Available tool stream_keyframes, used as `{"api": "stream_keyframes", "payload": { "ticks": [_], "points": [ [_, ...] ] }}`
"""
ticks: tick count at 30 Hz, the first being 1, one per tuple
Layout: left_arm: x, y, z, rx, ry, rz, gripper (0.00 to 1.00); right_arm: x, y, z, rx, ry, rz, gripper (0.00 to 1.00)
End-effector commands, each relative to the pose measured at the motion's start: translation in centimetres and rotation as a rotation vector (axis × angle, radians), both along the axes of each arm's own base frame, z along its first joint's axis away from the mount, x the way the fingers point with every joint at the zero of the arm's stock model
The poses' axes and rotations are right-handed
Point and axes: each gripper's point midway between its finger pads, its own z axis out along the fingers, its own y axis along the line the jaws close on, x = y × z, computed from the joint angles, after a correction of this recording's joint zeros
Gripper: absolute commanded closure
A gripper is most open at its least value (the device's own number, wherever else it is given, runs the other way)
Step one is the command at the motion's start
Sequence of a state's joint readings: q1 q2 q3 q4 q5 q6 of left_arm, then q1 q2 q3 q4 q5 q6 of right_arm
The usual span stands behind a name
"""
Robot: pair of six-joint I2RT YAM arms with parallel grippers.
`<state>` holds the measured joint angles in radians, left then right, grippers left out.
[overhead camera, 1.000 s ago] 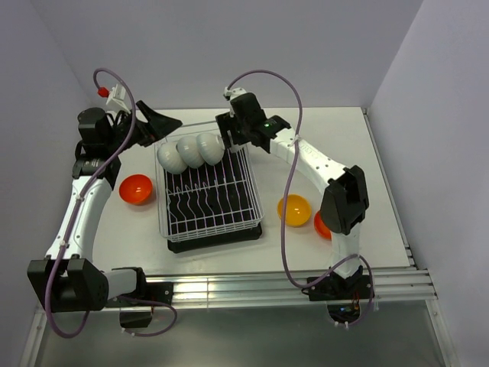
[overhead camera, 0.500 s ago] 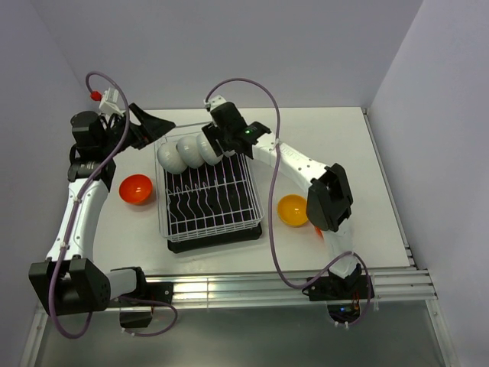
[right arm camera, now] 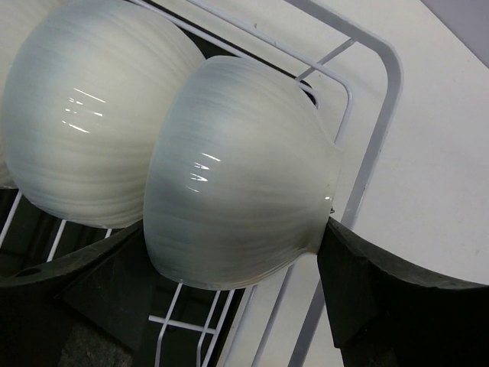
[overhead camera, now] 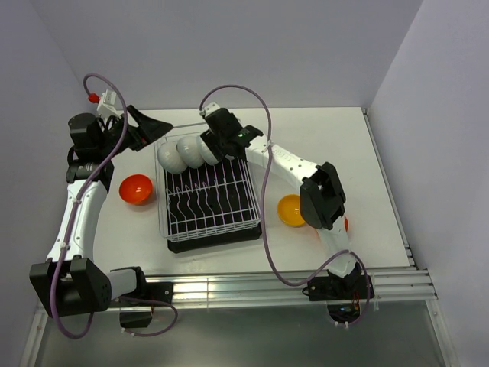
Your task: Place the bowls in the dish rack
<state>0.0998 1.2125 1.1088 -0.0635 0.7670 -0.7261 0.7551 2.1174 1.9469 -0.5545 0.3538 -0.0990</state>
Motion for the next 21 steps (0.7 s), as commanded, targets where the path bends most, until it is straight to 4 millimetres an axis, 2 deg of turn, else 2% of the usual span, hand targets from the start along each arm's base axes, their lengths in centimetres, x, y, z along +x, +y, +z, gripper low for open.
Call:
{"api": "stream_keyframes", "payload": {
  "ticks": [1,5,8,11,14,15,18,21],
  "points": [
    [-0.7,-0.1,1.8,0.010,-0.082,-0.022,0.11,1.3,1.0,3.4,0.042,-0.092,0.000,1.00],
    [-0.6,0.0,1.8,0.007,-0.078,-0.020,0.11,1.4,1.2,2.6,0.024,-0.080,0.008,1.00],
    [-0.6,0.0,1.9,0.007,-0.079,-0.022,0.11,1.4,1.2,2.2,0.018,-0.077,0.014,0.94],
    [-0.6,0.0,1.8,0.007,-0.078,-0.020,0.11,1.3,1.2,2.0,0.017,-0.072,0.015,0.83],
    [-0.7,0.0,1.7,0.007,-0.075,-0.022,0.11,1.3,1.2,2.0,0.021,-0.069,0.013,0.62],
    [-0.6,0.1,1.8,0.006,-0.076,-0.020,0.11,1.3,1.2,2.0,0.021,-0.068,0.014,0.50],
    [-0.6,0.1,1.9,0.009,-0.079,-0.020,0.11,1.1,1.3,2.2,0.028,-0.071,0.019,0.31],
    [-0.6,0.1,1.9,0.007,-0.078,-0.019,0.11,1.1,1.2,2.3,0.032,-0.067,0.023,0.23]
  ]
}}
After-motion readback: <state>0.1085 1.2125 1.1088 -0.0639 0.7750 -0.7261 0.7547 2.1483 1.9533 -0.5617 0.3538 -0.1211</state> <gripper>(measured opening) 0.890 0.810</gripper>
